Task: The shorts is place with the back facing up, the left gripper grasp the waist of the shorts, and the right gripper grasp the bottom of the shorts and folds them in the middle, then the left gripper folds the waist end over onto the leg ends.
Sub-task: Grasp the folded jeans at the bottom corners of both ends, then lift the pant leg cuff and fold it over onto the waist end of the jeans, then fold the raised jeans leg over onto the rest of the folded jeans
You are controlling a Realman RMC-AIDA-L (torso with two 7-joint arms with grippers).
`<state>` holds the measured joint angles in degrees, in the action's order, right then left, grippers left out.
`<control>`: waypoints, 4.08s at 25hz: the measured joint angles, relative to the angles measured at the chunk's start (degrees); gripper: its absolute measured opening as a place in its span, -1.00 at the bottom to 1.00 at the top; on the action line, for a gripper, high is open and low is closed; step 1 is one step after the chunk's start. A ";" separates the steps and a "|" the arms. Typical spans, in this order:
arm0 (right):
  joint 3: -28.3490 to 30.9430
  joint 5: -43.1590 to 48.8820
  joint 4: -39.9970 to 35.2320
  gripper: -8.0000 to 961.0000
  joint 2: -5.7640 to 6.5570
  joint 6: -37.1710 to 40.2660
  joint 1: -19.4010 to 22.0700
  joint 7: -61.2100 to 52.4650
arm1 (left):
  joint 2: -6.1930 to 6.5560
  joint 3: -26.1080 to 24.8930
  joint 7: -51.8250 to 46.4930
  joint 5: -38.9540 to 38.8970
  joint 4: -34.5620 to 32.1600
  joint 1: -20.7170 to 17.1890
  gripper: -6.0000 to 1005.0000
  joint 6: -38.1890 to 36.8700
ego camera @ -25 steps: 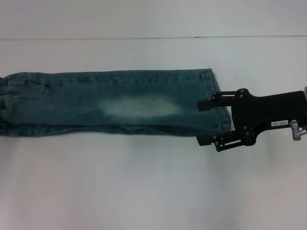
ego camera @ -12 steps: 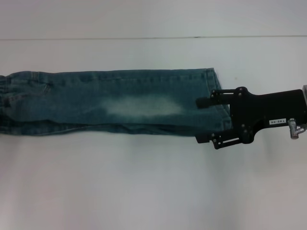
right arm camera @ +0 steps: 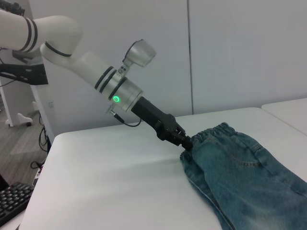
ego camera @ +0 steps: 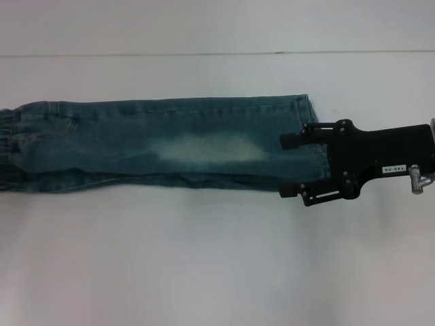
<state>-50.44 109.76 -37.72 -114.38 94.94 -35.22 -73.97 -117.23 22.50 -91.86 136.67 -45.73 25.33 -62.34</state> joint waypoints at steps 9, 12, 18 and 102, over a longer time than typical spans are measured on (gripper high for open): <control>0.78 -0.08 -0.11 0.84 -0.34 -0.18 0.29 0.13 | 0.26 -0.15 1.91 0.00 0.72 0.32 -0.93 -1.35; 0.78 -0.08 -0.11 0.84 -0.43 -0.35 0.27 0.18 | 0.26 -0.50 1.94 -0.02 0.72 0.32 -0.93 -1.48; 0.92 -0.14 -0.06 0.84 -0.92 -1.60 0.26 0.24 | 0.47 -1.99 1.97 -0.50 -1.15 -0.31 -0.93 -4.34; 52.84 21.68 58.72 -0.99 -6.64 -55.60 -22.62 55.41 | 2.79 1.60 -6.72 -24.77 -9.15 11.73 -0.95 -33.56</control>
<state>2.40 131.44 20.99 -121.02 39.34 -57.84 -18.56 -114.44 24.10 -98.59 111.90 -54.88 37.06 -95.91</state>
